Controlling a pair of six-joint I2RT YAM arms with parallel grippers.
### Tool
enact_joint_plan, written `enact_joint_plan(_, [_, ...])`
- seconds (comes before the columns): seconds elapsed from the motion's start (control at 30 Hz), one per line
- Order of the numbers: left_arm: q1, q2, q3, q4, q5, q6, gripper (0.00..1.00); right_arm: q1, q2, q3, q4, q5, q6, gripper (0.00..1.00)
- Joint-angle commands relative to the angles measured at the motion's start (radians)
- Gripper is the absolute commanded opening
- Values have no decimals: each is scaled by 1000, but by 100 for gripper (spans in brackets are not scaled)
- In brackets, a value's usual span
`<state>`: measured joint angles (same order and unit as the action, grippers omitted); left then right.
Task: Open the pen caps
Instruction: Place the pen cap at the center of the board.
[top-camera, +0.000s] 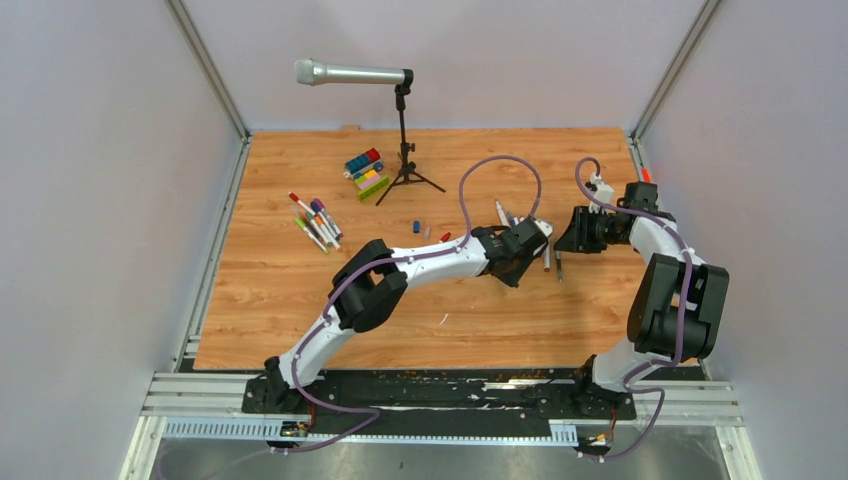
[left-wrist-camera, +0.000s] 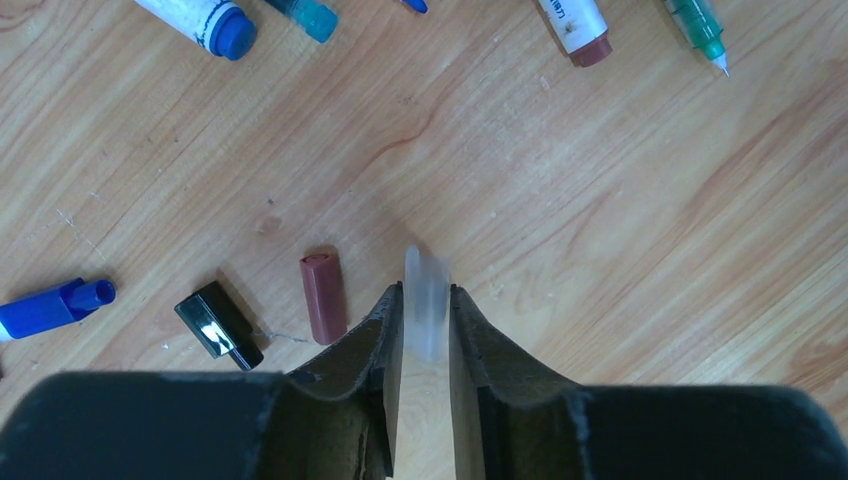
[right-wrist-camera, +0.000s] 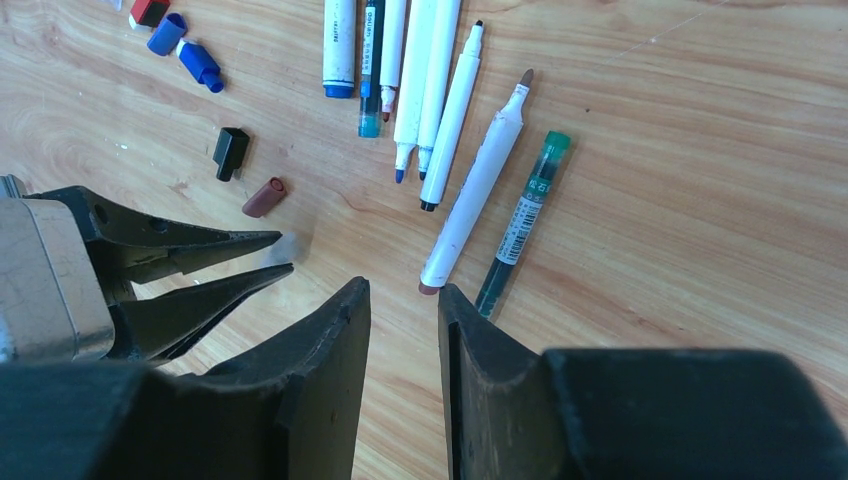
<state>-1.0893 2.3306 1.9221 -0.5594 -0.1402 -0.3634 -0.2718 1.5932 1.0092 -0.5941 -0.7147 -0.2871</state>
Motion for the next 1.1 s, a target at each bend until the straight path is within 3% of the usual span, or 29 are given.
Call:
enact_joint_plan(0.0, [2, -4, 45, -1, -8, 9, 31, -6, -33, 40, -3, -26, -18, 32])
enact_joint_plan(0.23, [3, -100, 22, 19, -25, 16, 34, -7, -40, 38, -4, -25, -20, 32])
enact_joint_plan(0.4, [2, -330, -207, 196, -86, 28, 37, -12, -61, 33, -8, -29, -36, 32])
enact_joint_plan(0.67, [24, -743, -685, 399, -323, 53, 61, -18, -101, 23, -20, -92, -77, 33])
enact_joint_plan(0.87, [152, -983, -982, 398, -429, -49, 98, -23, -136, 12, -24, -152, -110, 33])
enact_joint_plan(1.07, [365, -1214, -1203, 440, -339, -109, 100, -25, -141, 5, -20, -161, -113, 33])
